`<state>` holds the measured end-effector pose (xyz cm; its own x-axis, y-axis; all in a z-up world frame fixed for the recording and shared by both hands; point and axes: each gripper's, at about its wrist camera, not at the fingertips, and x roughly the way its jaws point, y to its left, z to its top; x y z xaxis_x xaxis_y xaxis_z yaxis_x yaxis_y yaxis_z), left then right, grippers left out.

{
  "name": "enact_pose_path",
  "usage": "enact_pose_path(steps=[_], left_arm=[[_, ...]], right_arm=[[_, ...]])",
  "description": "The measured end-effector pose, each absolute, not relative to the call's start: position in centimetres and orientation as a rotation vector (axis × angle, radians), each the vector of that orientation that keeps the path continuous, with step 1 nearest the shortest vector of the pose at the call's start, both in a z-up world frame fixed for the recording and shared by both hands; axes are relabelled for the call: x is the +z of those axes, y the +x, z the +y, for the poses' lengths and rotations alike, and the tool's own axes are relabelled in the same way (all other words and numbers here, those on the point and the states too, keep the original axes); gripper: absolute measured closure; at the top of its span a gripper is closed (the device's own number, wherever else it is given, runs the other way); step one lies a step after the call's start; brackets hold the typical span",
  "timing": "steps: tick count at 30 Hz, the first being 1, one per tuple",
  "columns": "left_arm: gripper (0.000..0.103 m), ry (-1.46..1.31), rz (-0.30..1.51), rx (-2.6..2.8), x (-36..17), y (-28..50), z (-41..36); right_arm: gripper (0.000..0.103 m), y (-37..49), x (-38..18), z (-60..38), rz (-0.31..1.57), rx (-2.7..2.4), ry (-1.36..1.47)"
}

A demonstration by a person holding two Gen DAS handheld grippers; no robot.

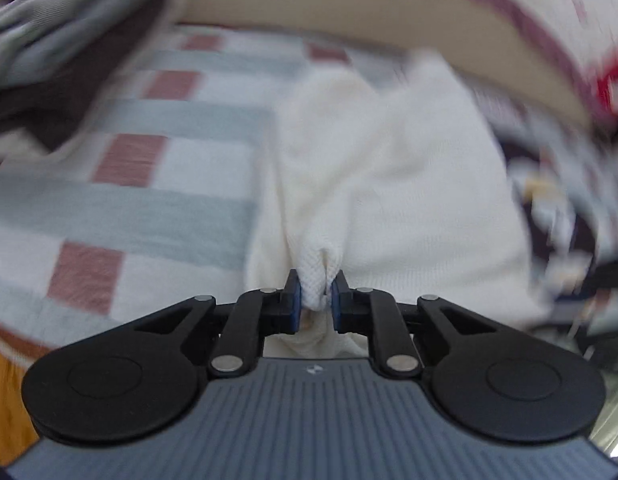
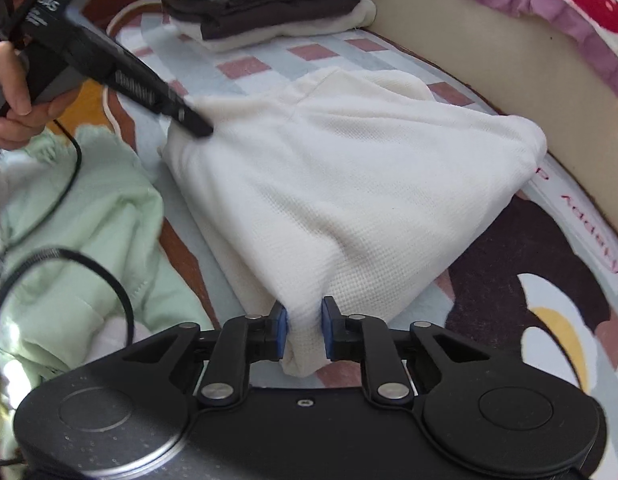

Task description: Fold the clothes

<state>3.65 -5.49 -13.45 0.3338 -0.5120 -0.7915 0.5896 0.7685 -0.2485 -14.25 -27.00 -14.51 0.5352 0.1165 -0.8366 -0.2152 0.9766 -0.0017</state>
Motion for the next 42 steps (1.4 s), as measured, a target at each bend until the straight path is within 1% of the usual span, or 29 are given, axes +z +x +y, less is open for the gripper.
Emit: enact_pose_path(steps=[2, 6, 7, 9, 11, 12, 13, 15, 16, 17, 18, 20, 22, 25, 27, 29, 31, 32, 36, 38, 41, 42], left_arm=[[0.087, 0.049, 1.032, -0.698, -13.5, 3.8, -4.6], [0.088, 0.240, 1.162, -0.510, -16.9, 4.1, -5.5], [0.089, 0.214, 1.175, -0.473, -17.0, 4.6, -5.0], [0.088, 0.134, 1.196, -0.415, -17.2, 5.8, -3.7], [0.087, -0.074, 1.177, -0.456, -16.2, 7.0, -1.9], [0.083, -0.105, 1.150, -0.472, -15.5, 7.3, -1.7], [0.072, -0.120, 1.123, -0.484, -14.9, 7.5, -1.8], [0.059, -0.068, 1.071, -0.497, -14.0, 8.1, -3.3], [0.058, -0.046, 1.051, -0.511, -13.8, 8.6, -4.3], [0.057, -0.025, 1.031, -0.526, -13.6, 9.1, -5.3], [0.057, -0.009, 1.012, -0.530, -13.5, 9.6, -6.2], [0.057, -0.004, 0.987, -0.480, -14.3, 11.4, -7.2], [0.059, -0.014, 1.024, -0.460, -15.2, 12.7, -6.9], [0.057, -0.075, 1.053, -0.530, -15.4, 11.8, -5.7], [0.057, -0.064, 1.061, -0.555, -15.5, 10.5, -5.4], [0.057, -0.046, 1.081, -0.587, -15.7, 9.2, -5.7], [0.057, -0.048, 1.115, -0.621, -16.0, 8.6, -6.1], [0.059, -0.046, 1.126, -0.637, -16.2, 8.5, -6.3], [0.060, -0.081, 1.200, -0.663, -17.6, 9.2, -6.6], [0.060, -0.127, 1.216, -0.680, -18.1, 9.6, -6.0], [0.060, -0.180, 1.241, -0.717, -18.9, 10.2, -5.3], [0.058, -0.192, 1.250, -0.735, -19.1, 10.4, -5.1]], right_arm=[[0.086, -14.1, -14.7, -27.2, 1.004, 0.209, -0.095], [0.086, -14.2, -16.0, -27.4, 1.040, 0.207, -0.088], [0.086, -14.3, -16.0, -27.5, 1.049, 0.211, -0.092], [0.085, -14.4, -15.9, -27.7, 1.069, 0.221, -0.088], [0.080, -13.9, -15.3, -29.1, 1.127, 0.219, 0.022], [0.080, -13.6, -14.8, -30.2, 1.158, 0.235, 0.126], [0.080, -13.3, -14.2, -31.3, 1.187, 0.256, 0.234], [0.080, -13.2, -12.2, -33.0, 1.171, 0.326, 0.380], [0.076, -12.9, -10.8, -33.5, 1.130, 0.339, 0.401], [0.068, -12.5, -9.2, -34.0, 1.086, 0.349, 0.417], [0.064, -11.4, -7.9, -34.2, 1.075, 0.365, 0.406], [0.064, -9.0, -5.4, -34.4, 1.064, 0.397, 0.377], [0.064, -5.9, -3.6, -33.6, 1.106, 0.401, 0.275], [0.064, -0.8, -2.0, -32.1, 1.175, 0.333, 0.110], [0.064, 3.3, -2.3, -31.8, 1.275, 0.295, 0.101], [0.064, 6.5, -3.5, -31.8, 1.349, 0.269, 0.161], [0.062, 9.1, -5.1, -31.9, 1.420, 0.238, 0.230], [0.062, 10.0, -6.0, -31.6, 1.444, 0.213, 0.255], [0.060, 12.3, -9.1, -30.0, 1.446, 0.245, 0.349], [0.052, 13.2, -10.3, -29.5, 1.415, 0.307, 0.407], [0.050, 14.3, -11.7, -28.8, 1.352, 0.309, 0.371], [0.050, 14.7, -12.3, -28.7, 1.335, 0.289, 0.346]])
